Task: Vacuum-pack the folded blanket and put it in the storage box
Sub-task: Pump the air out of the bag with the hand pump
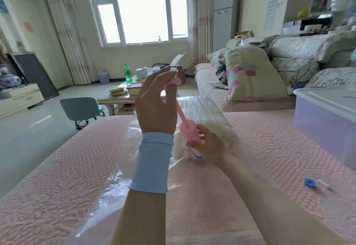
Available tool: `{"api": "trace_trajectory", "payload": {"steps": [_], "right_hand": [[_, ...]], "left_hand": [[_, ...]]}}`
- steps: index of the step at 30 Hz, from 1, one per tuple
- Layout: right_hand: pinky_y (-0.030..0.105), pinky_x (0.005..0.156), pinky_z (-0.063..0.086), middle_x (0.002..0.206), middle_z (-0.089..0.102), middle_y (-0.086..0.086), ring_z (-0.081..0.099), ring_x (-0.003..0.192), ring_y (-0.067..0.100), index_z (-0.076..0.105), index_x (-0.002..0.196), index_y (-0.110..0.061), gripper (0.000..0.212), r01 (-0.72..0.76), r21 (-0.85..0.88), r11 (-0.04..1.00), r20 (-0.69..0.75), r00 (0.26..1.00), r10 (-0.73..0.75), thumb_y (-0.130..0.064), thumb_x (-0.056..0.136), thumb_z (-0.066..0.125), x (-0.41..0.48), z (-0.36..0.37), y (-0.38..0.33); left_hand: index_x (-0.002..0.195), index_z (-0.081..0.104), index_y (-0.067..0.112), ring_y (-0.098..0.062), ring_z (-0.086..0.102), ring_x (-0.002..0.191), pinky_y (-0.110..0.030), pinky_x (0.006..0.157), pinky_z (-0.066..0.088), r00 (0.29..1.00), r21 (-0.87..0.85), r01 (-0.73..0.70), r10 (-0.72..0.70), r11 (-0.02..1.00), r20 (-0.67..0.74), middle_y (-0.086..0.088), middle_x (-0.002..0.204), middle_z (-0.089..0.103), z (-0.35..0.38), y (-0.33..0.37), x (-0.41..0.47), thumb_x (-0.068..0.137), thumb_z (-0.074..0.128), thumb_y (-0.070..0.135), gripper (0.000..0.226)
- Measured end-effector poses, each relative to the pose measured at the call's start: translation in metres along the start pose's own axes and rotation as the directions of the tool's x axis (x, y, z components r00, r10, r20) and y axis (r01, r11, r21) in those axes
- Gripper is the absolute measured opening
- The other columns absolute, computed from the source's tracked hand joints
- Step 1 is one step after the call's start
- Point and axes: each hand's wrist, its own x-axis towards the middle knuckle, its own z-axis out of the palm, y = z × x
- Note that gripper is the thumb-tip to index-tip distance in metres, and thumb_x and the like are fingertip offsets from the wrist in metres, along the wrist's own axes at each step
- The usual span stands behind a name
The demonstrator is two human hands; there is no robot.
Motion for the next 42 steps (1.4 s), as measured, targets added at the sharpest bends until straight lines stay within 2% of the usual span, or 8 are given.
{"api": "trace_trajectory", "payload": {"steps": [4, 7, 15, 22, 27, 30, 36, 42], "right_hand": [[0.033, 0.08, 0.055, 0.095, 0.068, -0.027, 0.063, 0.086, -0.005, 0.052, 0.1, -0.071, 0.046, 0.003, -0.025, 1.0, -0.005, 1.0, -0.004, -0.042, 0.072, 0.075, 0.0, 0.0, -0.001], [0.042, 0.084, 0.057, 0.098, 0.07, -0.018, 0.067, 0.089, 0.003, 0.054, 0.103, -0.063, 0.041, -0.006, -0.02, 1.0, -0.008, 1.0, 0.006, -0.05, 0.068, 0.07, 0.0, 0.001, 0.001], [0.031, 0.081, 0.056, 0.097, 0.067, -0.029, 0.062, 0.089, -0.007, 0.052, 0.103, -0.069, 0.044, 0.006, 0.0, 1.0, -0.012, 1.0, -0.006, -0.054, 0.066, 0.07, -0.001, 0.0, 0.001], [0.031, 0.081, 0.054, 0.099, 0.071, -0.018, 0.064, 0.09, -0.004, 0.053, 0.101, -0.07, 0.045, 0.003, 0.007, 1.0, -0.01, 1.0, -0.003, -0.052, 0.063, 0.069, -0.004, 0.003, -0.004], [0.032, 0.085, 0.054, 0.1, 0.068, -0.027, 0.062, 0.09, -0.006, 0.052, 0.106, -0.067, 0.046, 0.003, -0.021, 1.0, -0.035, 0.999, -0.004, -0.058, 0.064, 0.068, -0.003, 0.003, -0.003], [0.03, 0.085, 0.053, 0.101, 0.066, -0.03, 0.06, 0.091, -0.008, 0.053, 0.106, -0.066, 0.048, 0.0, -0.029, 1.0, -0.019, 1.0, -0.001, -0.057, 0.063, 0.07, -0.002, 0.003, -0.002], [0.012, 0.071, 0.046, 0.092, 0.068, -0.031, 0.063, 0.087, -0.01, 0.055, 0.097, -0.068, 0.049, 0.004, -0.012, 1.0, -0.018, 1.0, -0.004, -0.037, 0.07, 0.081, -0.002, 0.001, -0.005], [0.016, 0.075, 0.048, 0.098, 0.071, -0.018, 0.062, 0.088, -0.008, 0.056, 0.097, -0.068, 0.049, -0.016, 0.029, 0.999, -0.031, 0.999, 0.017, -0.034, 0.073, 0.081, -0.001, 0.0, -0.004]], "left_hand": [[0.1, 0.074, 0.013, -0.015, 0.064, 0.105, -0.014, 0.095, 0.044, 0.965, 0.121, 0.025, -0.056, 0.992, 0.257, -0.002, 0.117, 0.068, 0.008, -0.015, -0.038, 0.088, 0.061, 0.001, 0.021], [0.102, 0.076, 0.014, -0.02, 0.064, 0.107, -0.028, 0.095, 0.049, 0.805, 0.179, 0.217, -0.28, 0.96, 0.523, -0.001, 0.118, 0.068, 0.013, -0.024, -0.063, 0.088, 0.061, 0.004, 0.023], [0.098, 0.074, 0.02, -0.017, 0.056, 0.105, -0.012, 0.098, 0.034, 0.988, 0.186, -0.15, 0.153, 0.971, -0.003, 0.004, 0.109, 0.067, 0.003, -0.003, -0.005, 0.088, 0.064, 0.01, 0.017], [0.102, 0.076, 0.013, -0.021, 0.057, 0.098, -0.037, 0.085, 0.05, 0.824, 0.251, 0.053, -0.184, 0.967, 0.536, -0.001, 0.102, 0.067, 0.009, -0.033, -0.067, 0.086, 0.064, 0.003, 0.022], [0.098, 0.074, 0.013, -0.016, 0.058, 0.096, -0.006, 0.089, 0.036, 0.966, 0.178, -0.102, 0.055, 0.979, 0.251, 0.002, 0.101, 0.069, 0.001, -0.018, -0.03, 0.087, 0.063, 0.009, 0.016], [0.101, 0.073, 0.014, -0.01, 0.056, 0.099, -0.013, 0.092, 0.038, 0.982, 0.135, -0.19, 0.187, 0.973, 0.03, 0.004, 0.103, 0.066, -0.003, -0.017, -0.013, 0.09, 0.062, 0.009, 0.016], [0.096, 0.076, 0.011, -0.02, 0.062, 0.094, -0.038, 0.082, 0.053, 0.863, 0.14, 0.04, -0.105, 0.989, 0.494, -0.002, 0.1, 0.068, 0.007, -0.042, -0.069, 0.081, 0.064, -0.007, 0.026], [0.099, 0.074, 0.013, -0.016, 0.065, 0.095, -0.031, 0.086, 0.054, 0.955, 0.068, -0.033, 0.011, 0.997, 0.298, 0.003, 0.105, 0.069, 0.002, -0.027, -0.032, 0.086, 0.066, 0.001, 0.02]]}}
